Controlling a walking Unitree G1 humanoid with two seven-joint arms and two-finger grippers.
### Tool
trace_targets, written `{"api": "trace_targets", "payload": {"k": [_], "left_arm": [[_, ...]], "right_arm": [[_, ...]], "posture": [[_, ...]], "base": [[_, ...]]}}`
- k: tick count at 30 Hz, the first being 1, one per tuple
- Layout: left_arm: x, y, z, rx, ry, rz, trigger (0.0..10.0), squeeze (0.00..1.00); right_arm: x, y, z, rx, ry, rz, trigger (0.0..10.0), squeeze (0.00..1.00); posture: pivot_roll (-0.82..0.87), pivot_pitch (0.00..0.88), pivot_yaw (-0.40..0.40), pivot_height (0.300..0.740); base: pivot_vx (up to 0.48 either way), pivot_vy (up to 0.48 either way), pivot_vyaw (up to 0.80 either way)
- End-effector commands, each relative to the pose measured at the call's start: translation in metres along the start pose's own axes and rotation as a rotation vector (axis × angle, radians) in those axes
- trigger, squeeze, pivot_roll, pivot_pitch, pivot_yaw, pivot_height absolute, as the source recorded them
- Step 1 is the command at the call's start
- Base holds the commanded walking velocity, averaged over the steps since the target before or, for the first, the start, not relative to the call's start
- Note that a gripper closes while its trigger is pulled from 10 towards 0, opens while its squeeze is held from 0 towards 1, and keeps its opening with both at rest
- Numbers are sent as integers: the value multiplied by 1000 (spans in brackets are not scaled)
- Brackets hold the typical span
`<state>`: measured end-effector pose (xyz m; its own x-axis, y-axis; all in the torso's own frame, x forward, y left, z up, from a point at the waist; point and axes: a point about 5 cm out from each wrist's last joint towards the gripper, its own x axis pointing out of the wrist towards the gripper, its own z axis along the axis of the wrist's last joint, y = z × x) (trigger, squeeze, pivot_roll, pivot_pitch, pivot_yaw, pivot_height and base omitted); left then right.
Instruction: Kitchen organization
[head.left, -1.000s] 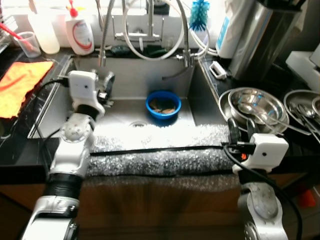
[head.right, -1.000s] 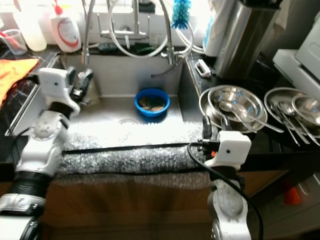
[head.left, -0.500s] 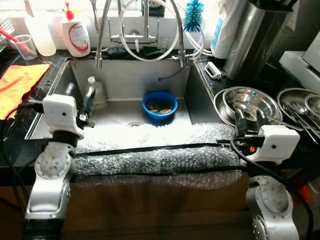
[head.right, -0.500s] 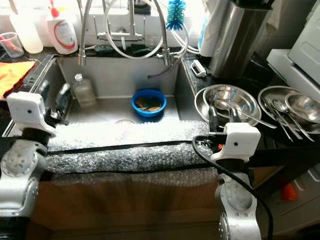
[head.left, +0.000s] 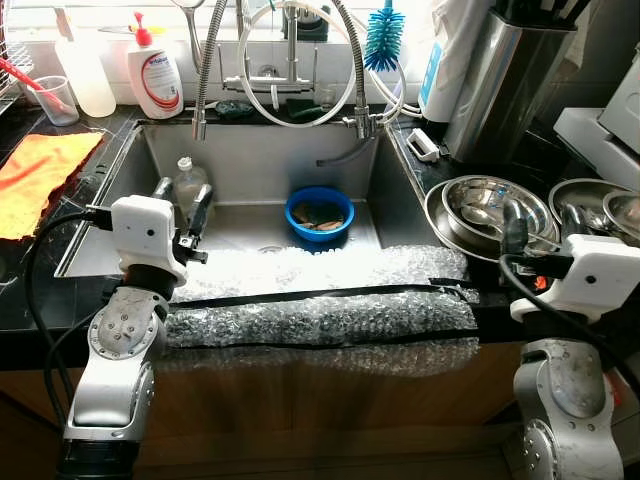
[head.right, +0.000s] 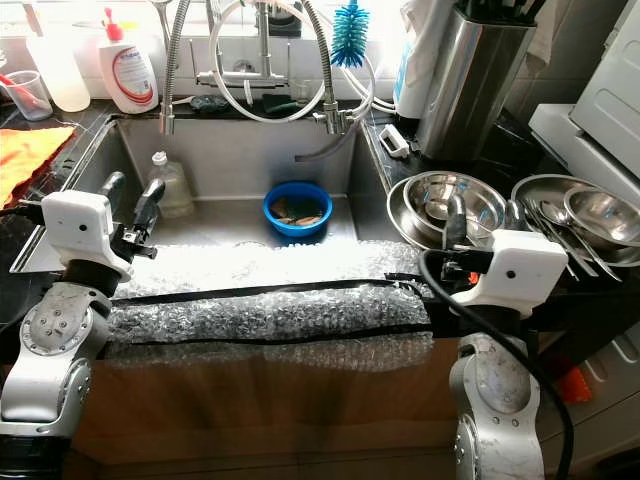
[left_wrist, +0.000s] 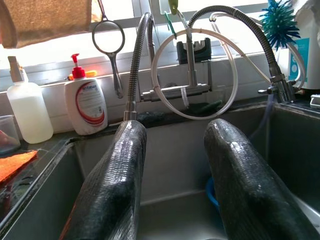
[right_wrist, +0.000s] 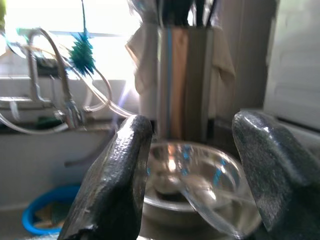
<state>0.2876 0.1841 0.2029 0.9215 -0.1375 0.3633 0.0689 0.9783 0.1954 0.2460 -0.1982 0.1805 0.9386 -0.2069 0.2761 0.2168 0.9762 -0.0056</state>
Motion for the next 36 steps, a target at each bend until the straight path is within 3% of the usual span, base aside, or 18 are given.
{"api": "trace_targets", "payload": {"k": [1, 9, 18, 25, 36], "left_arm": [[-1, -4, 2, 12, 1, -21, 10000, 0], [0, -3, 2, 15, 6, -20, 10000, 0], [-2, -3, 1, 13, 13, -10, 10000, 0], [-1, -4, 0, 6, 19, -13, 10000, 0], [0, -5, 0, -10, 23, -10, 10000, 0]], "right_arm": [[1, -1, -11, 39, 72, -7, 10000, 0], [5, -3, -15, 109, 110, -53, 10000, 0], [7, -4, -13, 111, 104, -59, 10000, 0], [5, -10, -24, 145, 162, -122, 10000, 0], [7, -11, -30, 145, 200, -115, 10000, 0]], "posture": [[-68, 0, -51, 740], [-64, 0, -57, 740], [-57, 22, -64, 740], [-57, 30, -63, 740], [-55, 37, -65, 740]], "base": [[0, 0, 0], [0, 0, 0], [0, 0, 0], [0, 0, 0], [0, 0, 0]]}}
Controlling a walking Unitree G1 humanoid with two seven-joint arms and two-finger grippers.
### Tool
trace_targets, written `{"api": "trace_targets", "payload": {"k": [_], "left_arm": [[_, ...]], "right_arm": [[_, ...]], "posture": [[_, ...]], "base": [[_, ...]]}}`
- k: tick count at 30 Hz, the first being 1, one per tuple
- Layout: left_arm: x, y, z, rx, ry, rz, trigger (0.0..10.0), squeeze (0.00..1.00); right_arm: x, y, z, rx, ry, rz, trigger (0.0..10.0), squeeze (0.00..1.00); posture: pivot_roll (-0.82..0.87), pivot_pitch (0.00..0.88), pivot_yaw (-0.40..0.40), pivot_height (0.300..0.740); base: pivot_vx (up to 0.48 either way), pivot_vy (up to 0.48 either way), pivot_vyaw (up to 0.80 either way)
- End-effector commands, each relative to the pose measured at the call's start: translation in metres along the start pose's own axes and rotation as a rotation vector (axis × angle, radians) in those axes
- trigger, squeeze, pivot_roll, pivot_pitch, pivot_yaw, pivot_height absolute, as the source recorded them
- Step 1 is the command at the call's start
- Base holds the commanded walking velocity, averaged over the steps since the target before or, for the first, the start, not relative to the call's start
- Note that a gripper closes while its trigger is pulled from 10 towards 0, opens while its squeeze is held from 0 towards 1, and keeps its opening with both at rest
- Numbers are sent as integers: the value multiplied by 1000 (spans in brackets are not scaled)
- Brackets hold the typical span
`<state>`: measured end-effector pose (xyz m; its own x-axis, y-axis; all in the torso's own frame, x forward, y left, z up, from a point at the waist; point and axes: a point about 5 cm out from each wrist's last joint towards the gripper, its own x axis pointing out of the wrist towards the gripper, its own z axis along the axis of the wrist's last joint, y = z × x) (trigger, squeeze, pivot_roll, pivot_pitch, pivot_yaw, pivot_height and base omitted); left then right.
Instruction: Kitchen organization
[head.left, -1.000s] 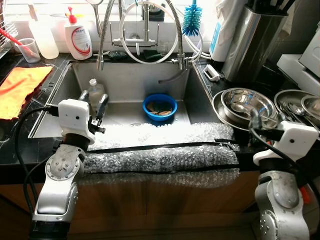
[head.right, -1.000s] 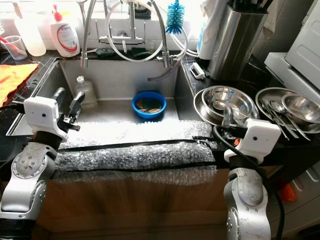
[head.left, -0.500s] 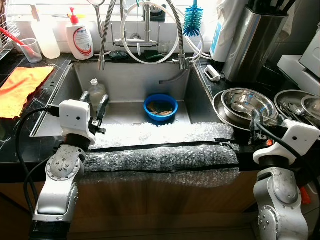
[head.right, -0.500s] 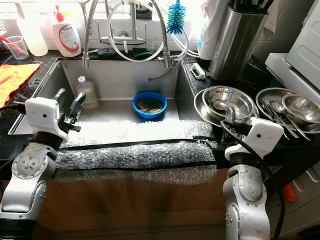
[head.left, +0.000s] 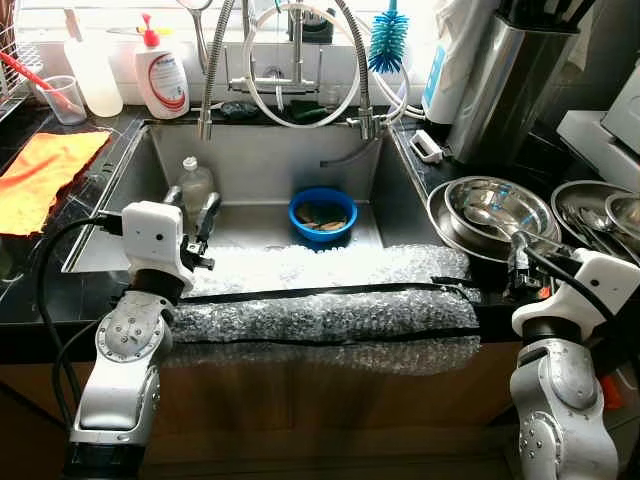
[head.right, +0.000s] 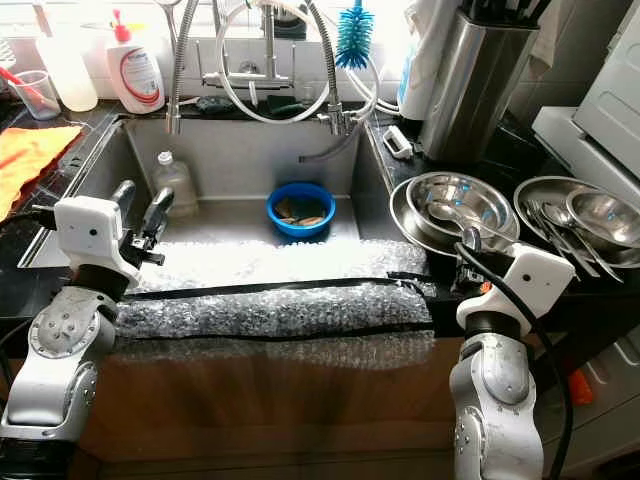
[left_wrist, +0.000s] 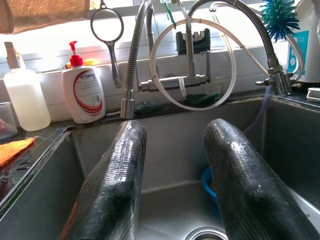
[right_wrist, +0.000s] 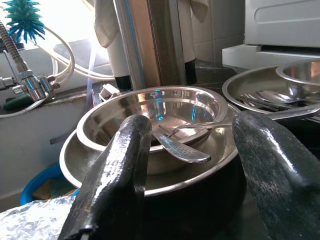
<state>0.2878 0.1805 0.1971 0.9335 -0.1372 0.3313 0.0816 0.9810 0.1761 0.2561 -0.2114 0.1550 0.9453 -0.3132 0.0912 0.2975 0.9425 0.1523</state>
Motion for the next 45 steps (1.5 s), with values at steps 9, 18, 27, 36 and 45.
{"api": "trace_targets", "payload": {"k": [9, 18, 27, 36, 45], "left_arm": [[2, -3, 5, 17, -13, -9, 10000, 0], [2, -5, 5, 9, -15, -6, 10000, 0], [2, -5, 5, 8, -15, -6, 10000, 0], [3, -4, 4, 7, -11, -3, 10000, 0], [3, -4, 4, 7, -11, -3, 10000, 0]], "right_arm": [[5, 6, -7, 10, 54, 46, 10000, 0], [10, 9, -7, 3, 50, 57, 10000, 0], [11, 9, -7, 3, 49, 57, 10000, 0], [17, 11, -4, 22, 24, 42, 0, 0], [18, 12, -4, 22, 22, 41, 0, 0]], "posture": [[-56, 37, -69, 740], [-51, 35, -73, 740], [-51, 35, -73, 740], [-46, 20, -72, 740], [-46, 20, -72, 740]], "base": [[0, 0, 0], [0, 0, 0], [0, 0, 0], [0, 0, 0], [0, 0, 0]]}}
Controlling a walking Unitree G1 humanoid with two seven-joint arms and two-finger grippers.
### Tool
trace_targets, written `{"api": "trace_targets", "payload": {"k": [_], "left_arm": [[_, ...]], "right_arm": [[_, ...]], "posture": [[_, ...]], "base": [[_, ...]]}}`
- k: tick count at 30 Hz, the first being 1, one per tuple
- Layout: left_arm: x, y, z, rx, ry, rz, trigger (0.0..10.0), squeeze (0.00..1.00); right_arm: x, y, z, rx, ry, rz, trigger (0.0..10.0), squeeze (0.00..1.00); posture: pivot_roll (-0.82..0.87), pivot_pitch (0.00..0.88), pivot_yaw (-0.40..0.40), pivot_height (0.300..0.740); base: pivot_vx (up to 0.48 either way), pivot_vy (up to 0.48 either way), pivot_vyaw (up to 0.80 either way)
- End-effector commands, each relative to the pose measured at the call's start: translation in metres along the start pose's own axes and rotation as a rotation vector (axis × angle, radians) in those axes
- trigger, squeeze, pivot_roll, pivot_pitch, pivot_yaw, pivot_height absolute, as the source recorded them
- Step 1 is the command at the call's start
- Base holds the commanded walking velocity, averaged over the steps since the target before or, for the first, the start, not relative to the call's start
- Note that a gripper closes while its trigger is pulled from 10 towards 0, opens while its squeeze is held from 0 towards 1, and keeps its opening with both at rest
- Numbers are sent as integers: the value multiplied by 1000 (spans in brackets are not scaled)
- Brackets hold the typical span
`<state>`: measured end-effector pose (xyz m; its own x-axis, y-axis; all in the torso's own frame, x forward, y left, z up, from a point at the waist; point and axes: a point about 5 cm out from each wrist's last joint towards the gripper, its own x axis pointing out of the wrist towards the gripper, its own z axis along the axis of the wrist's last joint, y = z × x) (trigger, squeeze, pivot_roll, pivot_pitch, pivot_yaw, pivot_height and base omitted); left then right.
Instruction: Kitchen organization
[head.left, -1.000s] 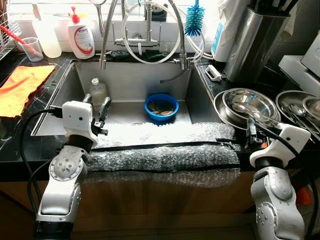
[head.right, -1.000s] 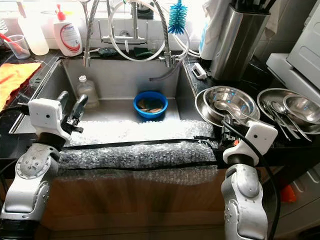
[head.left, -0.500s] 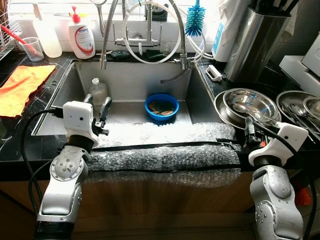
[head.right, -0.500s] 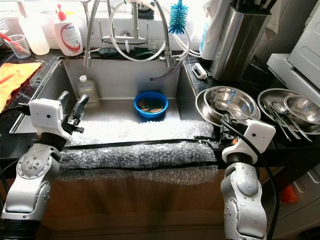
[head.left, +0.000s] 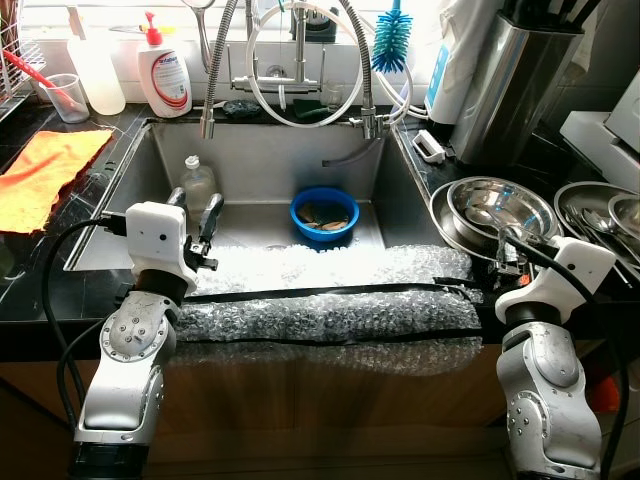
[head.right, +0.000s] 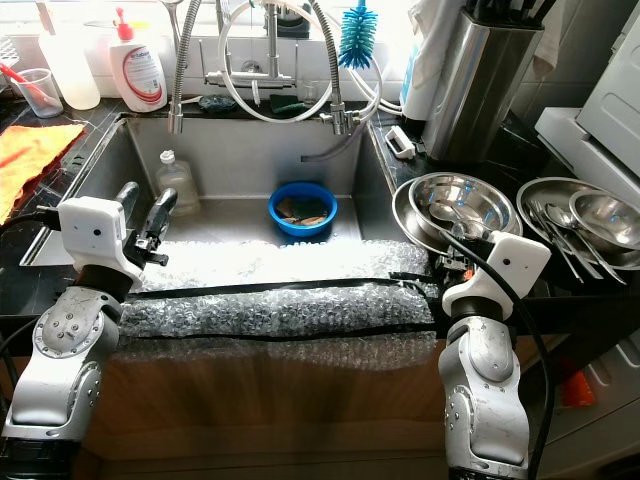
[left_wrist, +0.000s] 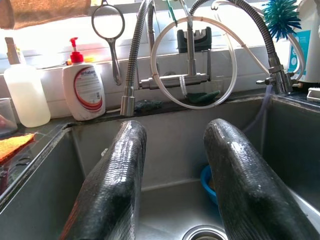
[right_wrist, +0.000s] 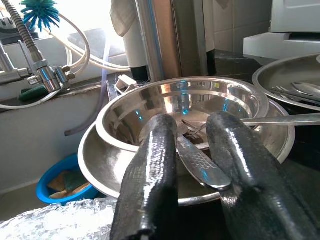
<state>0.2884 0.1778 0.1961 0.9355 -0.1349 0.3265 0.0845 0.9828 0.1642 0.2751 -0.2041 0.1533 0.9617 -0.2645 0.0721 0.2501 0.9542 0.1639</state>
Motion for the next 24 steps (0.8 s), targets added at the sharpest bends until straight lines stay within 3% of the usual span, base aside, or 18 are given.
{"api": "trace_targets", "payload": {"k": [1, 10, 13, 22, 23, 24], "left_arm": [[2, -1, 5, 20, -16, -4, 10000, 0], [2, 0, 4, 21, -15, -5, 10000, 0], [4, -3, 5, 38, -20, -18, 10000, 0], [5, -1, 7, 47, -31, -2, 10000, 0], [5, -1, 7, 46, -31, -4, 10000, 0], [5, -2, 7, 45, -32, -6, 10000, 0]], "right_arm": [[2, -1, 1, 6, -6, -7, 0, 0], [3, 0, 1, 8, -7, -6, 0, 0], [2, 9, 4, 57, -34, 40, 0, 0], [5, 15, 22, 99, -130, 68, 0, 0], [5, 16, 22, 98, -133, 71, 3020, 0], [5, 17, 22, 95, -134, 74, 10000, 0]], "posture": [[-46, 20, -72, 740], [-44, 18, -70, 740], [-37, 24, -73, 740], [-38, 29, -75, 740], [-38, 29, -75, 740], [-38, 30, -75, 740]], "base": [[0, 0, 0], [0, 0, 0], [0, 0, 0], [0, 0, 0], [0, 0, 0], [0, 0, 0]]}}
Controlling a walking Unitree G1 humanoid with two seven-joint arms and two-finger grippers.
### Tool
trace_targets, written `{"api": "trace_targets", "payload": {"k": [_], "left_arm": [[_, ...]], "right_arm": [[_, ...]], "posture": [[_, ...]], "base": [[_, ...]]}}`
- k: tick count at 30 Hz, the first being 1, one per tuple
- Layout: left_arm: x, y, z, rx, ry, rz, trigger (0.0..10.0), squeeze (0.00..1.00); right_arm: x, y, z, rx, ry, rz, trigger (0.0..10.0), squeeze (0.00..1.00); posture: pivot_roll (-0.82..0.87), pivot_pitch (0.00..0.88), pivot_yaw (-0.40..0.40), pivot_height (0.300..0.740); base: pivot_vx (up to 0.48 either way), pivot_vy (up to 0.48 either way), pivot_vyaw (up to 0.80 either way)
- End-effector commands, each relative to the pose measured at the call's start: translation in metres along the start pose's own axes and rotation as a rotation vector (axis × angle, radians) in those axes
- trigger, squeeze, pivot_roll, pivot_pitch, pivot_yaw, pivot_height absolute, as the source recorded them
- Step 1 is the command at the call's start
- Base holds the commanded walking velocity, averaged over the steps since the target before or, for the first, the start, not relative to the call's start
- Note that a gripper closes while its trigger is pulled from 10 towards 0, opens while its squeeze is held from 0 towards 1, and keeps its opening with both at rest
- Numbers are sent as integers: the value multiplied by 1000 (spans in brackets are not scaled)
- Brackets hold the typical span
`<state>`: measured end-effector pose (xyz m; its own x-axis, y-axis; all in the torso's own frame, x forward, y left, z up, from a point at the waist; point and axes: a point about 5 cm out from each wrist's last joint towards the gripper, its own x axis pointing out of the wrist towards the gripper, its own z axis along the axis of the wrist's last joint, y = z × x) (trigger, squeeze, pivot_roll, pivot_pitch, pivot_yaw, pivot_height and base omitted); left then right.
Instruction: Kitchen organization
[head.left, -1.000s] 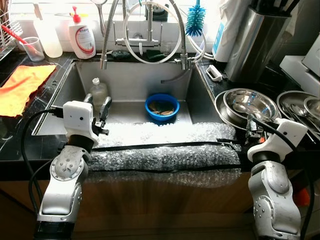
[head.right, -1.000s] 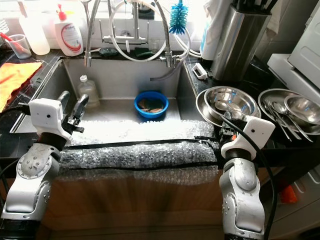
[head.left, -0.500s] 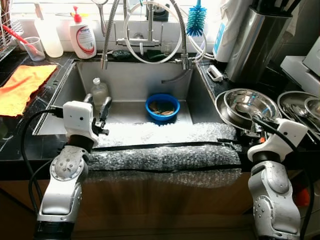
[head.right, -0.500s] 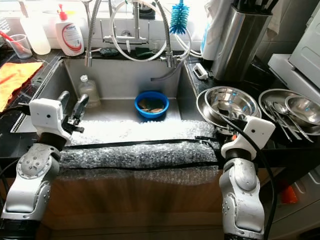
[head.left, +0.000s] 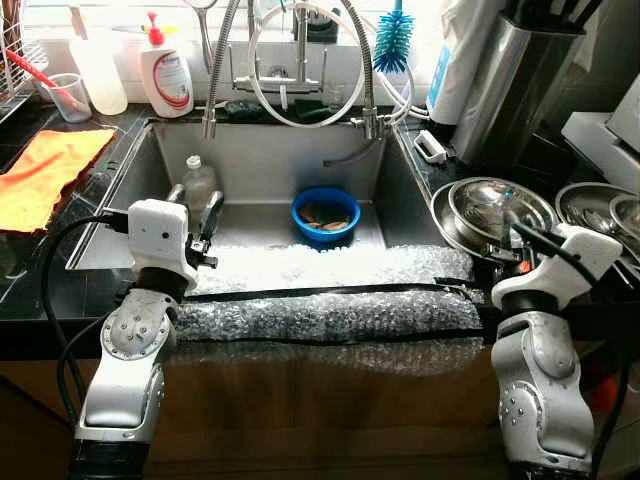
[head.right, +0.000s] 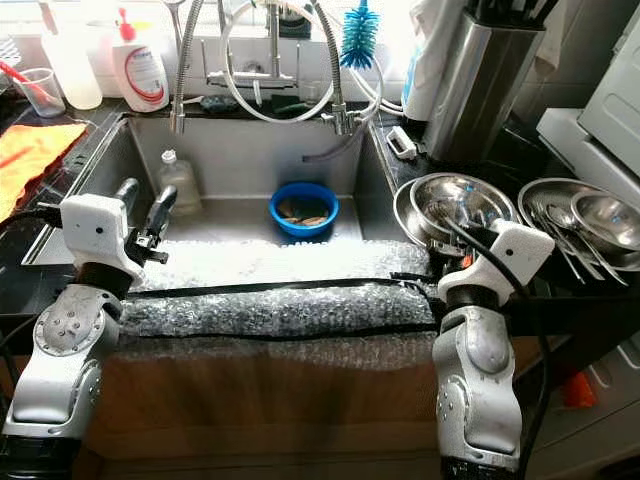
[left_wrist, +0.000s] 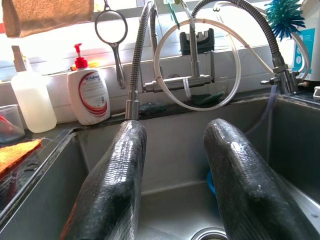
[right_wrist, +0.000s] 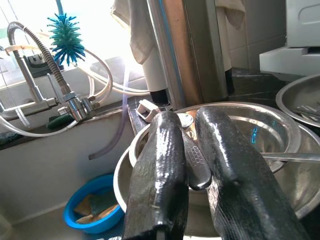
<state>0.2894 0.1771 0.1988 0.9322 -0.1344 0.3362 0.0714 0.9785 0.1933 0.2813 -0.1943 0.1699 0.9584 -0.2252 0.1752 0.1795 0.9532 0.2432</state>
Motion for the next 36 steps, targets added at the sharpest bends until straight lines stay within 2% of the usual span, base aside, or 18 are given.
{"api": "trace_targets", "payload": {"k": [1, 14, 18, 19, 21, 23, 25, 27, 28, 29, 31, 32, 33, 35, 36], "left_arm": [[4, -3, 4, 12, -23, -9, 10000, 0], [5, -1, 5, 13, -27, -4, 10000, 0], [8, -1, 7, -24, -35, 16, 10000, 0], [10, 0, 9, -78, -38, 30, 10000, 0], [16, 10, 12, -259, -36, 93, 10000, 0], [21, 17, 14, -338, -39, 111, 10000, 0], [26, 20, 21, -436, -73, 78, 10000, 0], [29, 14, 25, -495, -69, 5, 10000, 0], [31, 5, 27, -562, -50, -73, 10000, 0], [31, 5, 27, -562, -50, -73, 10000, 0], [33, -3, 29, -650, -53, -95, 10000, 0], [33, -3, 29, -650, -53, -95, 10000, 0], [33, -6, 30, -712, -57, -106, 10000, 0], [34, -9, 31, -776, -44, -131, 10000, 0], [33, -13, 30, -801, -29, -158, 10000, 0]], "right_arm": [[2, 4, 7, 5, -40, 20, 10000, 0], [3, 6, 8, 3, -55, 29, 10000, 0], [6, 12, 17, 35, -100, 62, 10000, 0], [7, 16, 20, 64, -109, 84, 10000, 0], [9, 28, 27, 111, -136, 167, 10000, 0], [11, 35, 28, 208, -131, 218, 10000, 0], [12, 44, 27, 350, -105, 277, 10000, 0], [13, 47, 26, 411, -91, 299, 10000, 0], [13, 51, 25, 484, -78, 317, 10000, 0], [13, 51, 25, 484, -78, 317, 10000, 0], [12, 58, 24, 598, -53, 374, 10000, 0], [12, 58, 24, 598, -53, 374, 10000, 0], [10, 59, 23, 630, -46, 400, 10000, 0], [8, 60, 20, 715, -19, 418, 10000, 0], [5, 60, 17, 791, 5, 444, 10000, 0]], "posture": [[-38, 30, -75, 740], [-34, 32, -78, 740], [-36, 33, -78, 740], [-38, 34, -77, 740], [-33, 35, -78, 740], [-29, 37, -78, 740], [-29, 37, -78, 740], [-20, 39, -83, 740], [-16, 37, -82, 740], [-16, 37, -82, 740], [-17, 37, -79, 740], [-17, 37, -79, 740], [-17, 37, -77, 740], [-20, 39, -76, 740], [-19, 38, -77, 740]], "base": [[0, 0, 0], [0, 0, 0], [0, 0, 0], [0, 0, 0], [0, 0, 0], [0, 0, 0], [0, 0, 0], [0, 0, 0], [0, 0, 0], [0, 0, 0], [0, 0, 0], [0, 0, 0], [0, 0, 0], [0, 0, 0], [0, 0, 0]]}}
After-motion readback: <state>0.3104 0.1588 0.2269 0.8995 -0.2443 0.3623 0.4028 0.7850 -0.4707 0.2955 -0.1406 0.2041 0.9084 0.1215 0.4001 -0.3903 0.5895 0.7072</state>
